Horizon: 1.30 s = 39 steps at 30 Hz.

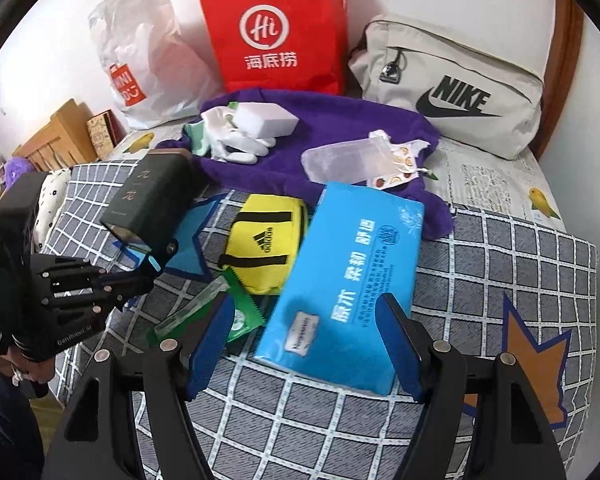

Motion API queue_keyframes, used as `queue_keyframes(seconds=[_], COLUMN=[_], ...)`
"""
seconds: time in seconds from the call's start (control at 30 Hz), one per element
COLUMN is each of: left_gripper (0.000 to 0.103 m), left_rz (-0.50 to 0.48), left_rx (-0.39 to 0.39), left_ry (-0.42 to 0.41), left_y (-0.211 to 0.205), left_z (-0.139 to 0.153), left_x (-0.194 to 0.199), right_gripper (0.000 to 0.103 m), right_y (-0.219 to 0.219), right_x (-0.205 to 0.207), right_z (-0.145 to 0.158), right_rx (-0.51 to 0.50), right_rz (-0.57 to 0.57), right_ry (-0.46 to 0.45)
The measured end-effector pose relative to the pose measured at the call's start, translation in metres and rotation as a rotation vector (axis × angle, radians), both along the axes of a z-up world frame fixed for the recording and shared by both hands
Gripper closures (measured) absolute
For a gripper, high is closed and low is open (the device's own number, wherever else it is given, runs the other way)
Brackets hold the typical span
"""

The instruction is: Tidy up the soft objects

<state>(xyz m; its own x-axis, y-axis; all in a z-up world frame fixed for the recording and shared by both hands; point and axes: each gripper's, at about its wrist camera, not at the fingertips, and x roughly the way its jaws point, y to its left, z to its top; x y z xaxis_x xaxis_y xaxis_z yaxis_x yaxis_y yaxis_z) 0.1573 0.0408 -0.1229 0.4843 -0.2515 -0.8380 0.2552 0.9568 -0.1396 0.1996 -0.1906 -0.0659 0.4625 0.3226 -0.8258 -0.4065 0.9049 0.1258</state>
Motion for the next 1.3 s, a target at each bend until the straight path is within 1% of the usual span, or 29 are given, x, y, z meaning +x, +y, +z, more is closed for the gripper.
queue_keyframes(seconds=[0.07,0.27,0.37,0.5,0.63,0.7,0.87,1.0,1.07,1.1,1.13,1.23,1.27,1.3], left_gripper=[0.099,0.099,0.099,0.099,0.099,0.099,0.099,0.099,0.099,0.099,0.099,0.099,0.099,0.099], left_rz=[0.01,0.05,0.07,0.096,0.116,0.118,0.136,0.14,0.144,0.144,0.144,0.139,0.137,0.137], left_rx=[-0.013,-0.005,0.007,0.001,-0.002,-0.004,-0.02,-0.041,-0.05,-0.055,-0.057,-0.062,-0.066,-0.068], left_ry=[-0.009,-0.019,-0.018,-0.013,-0.014,-0.013,-0.007,-0.021,-0.022,-0.023,-0.022,-0.018,-0.02,-0.02], left_y=[0.005,0.015,0.021,0.031,0.043,0.047,0.058,0.061,0.063,0.064,0.064,0.064,0.064,0.064], left_z=[0.005,0.006,0.003,0.0,-0.003,-0.005,-0.01,-0.007,-0.007,-0.007,-0.008,-0.01,-0.01,-0.01], left_x=[-0.004,-0.015,-0.021,-0.03,-0.038,-0.041,-0.043,-0.047,-0.047,-0.048,-0.048,-0.05,-0.05,-0.051], right_gripper=[0.031,0.031,0.031,0.031,0.033,0.033,0.033,0.033,0.037,0.044,0.053,0.06,0.066,0.074], right_y=[0.002,0.015,0.025,0.04,0.051,0.055,0.062,0.071,0.075,0.079,0.082,0.09,0.09,0.09], right_x=[-0.004,-0.026,-0.043,-0.058,-0.059,-0.058,-0.05,-0.041,-0.04,-0.039,-0.039,-0.039,-0.041,-0.042], right_z=[0.001,-0.003,-0.012,-0.03,-0.052,-0.06,-0.069,-0.074,-0.071,-0.07,-0.07,-0.071,-0.07,-0.069], right_rx=[0.007,0.026,0.034,0.044,0.054,0.065,0.087,0.07,0.081,0.076,0.06,0.014,0.005,0.008], right_rz=[0.011,0.067,0.103,0.133,0.113,0.105,0.065,0.04,0.04,0.041,0.044,0.059,0.064,0.078], right_ry=[-0.003,0.016,0.041,0.081,0.136,0.147,0.151,0.151,0.133,0.119,0.107,0.066,0.047,0.042])
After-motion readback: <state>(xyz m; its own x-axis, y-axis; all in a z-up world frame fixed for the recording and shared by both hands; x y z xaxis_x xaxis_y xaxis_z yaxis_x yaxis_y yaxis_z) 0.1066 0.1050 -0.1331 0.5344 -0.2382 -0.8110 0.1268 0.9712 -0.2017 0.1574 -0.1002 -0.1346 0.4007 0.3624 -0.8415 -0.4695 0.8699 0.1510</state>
